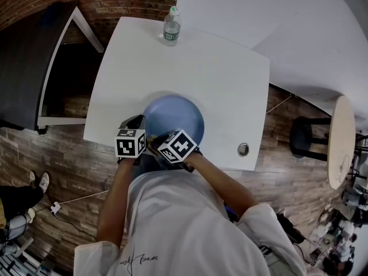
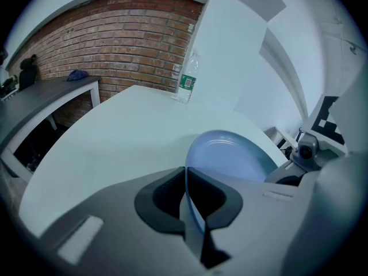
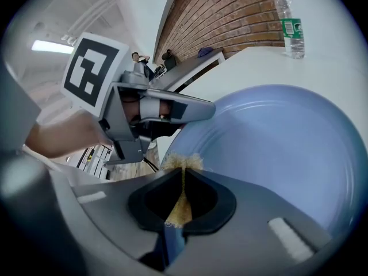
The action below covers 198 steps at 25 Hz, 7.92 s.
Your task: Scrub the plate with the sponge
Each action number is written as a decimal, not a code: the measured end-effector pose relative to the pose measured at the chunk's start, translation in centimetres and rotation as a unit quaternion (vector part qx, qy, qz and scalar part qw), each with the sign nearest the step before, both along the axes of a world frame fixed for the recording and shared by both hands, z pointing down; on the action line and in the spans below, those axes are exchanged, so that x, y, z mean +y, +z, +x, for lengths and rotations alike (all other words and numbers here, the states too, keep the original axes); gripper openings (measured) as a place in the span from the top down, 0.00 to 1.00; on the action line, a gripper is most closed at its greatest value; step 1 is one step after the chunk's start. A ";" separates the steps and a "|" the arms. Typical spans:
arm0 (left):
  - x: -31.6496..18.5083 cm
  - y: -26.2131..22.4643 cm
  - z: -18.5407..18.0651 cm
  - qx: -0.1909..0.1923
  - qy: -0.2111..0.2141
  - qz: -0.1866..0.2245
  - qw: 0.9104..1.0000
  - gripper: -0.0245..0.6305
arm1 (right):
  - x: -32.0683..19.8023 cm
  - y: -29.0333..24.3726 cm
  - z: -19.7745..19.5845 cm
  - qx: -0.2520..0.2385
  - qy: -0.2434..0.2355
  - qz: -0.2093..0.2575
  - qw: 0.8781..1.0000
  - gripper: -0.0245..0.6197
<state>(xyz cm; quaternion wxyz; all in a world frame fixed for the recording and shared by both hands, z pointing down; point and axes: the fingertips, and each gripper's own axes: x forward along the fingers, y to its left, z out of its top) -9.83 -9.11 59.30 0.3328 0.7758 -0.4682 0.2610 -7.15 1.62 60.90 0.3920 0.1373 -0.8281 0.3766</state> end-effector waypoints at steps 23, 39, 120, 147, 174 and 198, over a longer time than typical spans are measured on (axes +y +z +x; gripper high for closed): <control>0.0 0.1 0.1 -0.006 -0.002 -0.003 1.000 0.92 | 2.4 0.1 2.4 -0.003 -0.061 -0.027 0.998 0.93; 0.0 0.1 0.1 -0.014 -0.003 -0.004 1.000 0.92 | 3.1 0.0 4.2 0.011 -0.091 -0.029 0.995 0.93; -0.1 0.3 0.3 -0.019 0.002 -0.008 1.000 0.91 | -5.1 0.1 12.7 0.169 -0.124 0.079 0.975 0.92; -0.2 0.2 0.4 -0.013 0.003 -0.010 1.000 0.91 | -10.5 -0.2 11.6 0.186 -0.068 0.164 0.966 0.92; -0.3 0.4 0.4 -0.012 -0.002 -0.010 1.000 0.91 | -11.2 -0.3 8.0 0.139 -0.076 0.226 0.961 0.92; -0.4 0.3 0.4 0.000 -0.009 0.014 1.000 0.81 | -4.8 -1.9 7.0 0.070 -0.146 0.247 0.955 0.92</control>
